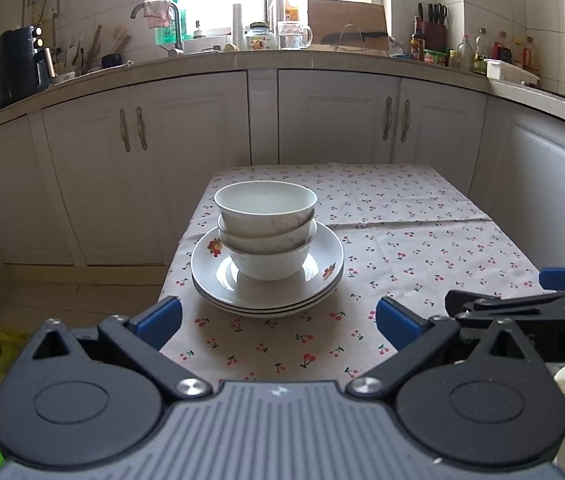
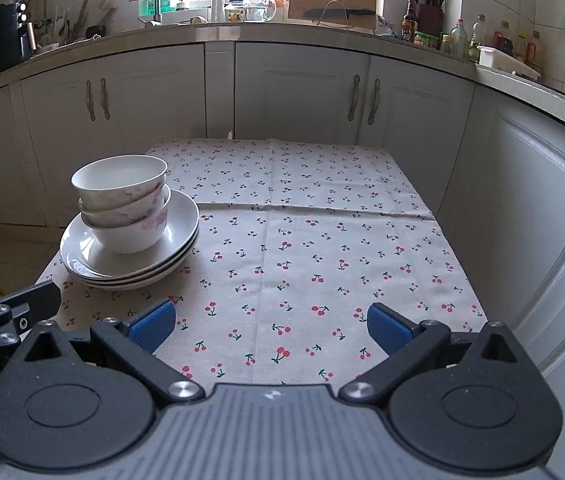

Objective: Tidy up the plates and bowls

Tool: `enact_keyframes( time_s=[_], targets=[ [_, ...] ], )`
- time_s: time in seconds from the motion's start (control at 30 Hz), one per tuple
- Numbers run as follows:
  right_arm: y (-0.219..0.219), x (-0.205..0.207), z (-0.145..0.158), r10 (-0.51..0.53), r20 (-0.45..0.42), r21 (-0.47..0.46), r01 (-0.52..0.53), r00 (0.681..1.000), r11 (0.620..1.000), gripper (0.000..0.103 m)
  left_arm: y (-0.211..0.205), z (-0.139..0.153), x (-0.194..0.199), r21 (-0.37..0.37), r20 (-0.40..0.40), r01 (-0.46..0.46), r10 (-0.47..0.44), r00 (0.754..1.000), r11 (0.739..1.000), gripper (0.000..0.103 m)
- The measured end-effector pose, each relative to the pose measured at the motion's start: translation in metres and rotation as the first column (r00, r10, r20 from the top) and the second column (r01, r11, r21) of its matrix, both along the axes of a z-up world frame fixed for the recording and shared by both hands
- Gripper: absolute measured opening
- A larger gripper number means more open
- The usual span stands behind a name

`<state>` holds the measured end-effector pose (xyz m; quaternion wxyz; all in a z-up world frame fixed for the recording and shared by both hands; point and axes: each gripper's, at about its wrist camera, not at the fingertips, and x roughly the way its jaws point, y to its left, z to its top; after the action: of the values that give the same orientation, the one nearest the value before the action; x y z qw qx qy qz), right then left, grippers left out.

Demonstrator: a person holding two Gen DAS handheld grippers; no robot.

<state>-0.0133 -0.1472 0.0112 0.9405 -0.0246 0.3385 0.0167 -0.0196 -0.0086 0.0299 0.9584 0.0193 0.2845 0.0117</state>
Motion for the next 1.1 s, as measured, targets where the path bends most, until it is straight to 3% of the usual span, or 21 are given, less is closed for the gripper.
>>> enact_keyframes(
  time_s=[1.1],
  targets=[
    [0.0038,0.0047,0.0043,-0.024,0.019,-0.018,0.025,1.000,1.000,0.103,0.0020,0.0015,0.0030,-0.007,0.006,-0.013,0.013,1.000,1.000,0.102]
  ],
)
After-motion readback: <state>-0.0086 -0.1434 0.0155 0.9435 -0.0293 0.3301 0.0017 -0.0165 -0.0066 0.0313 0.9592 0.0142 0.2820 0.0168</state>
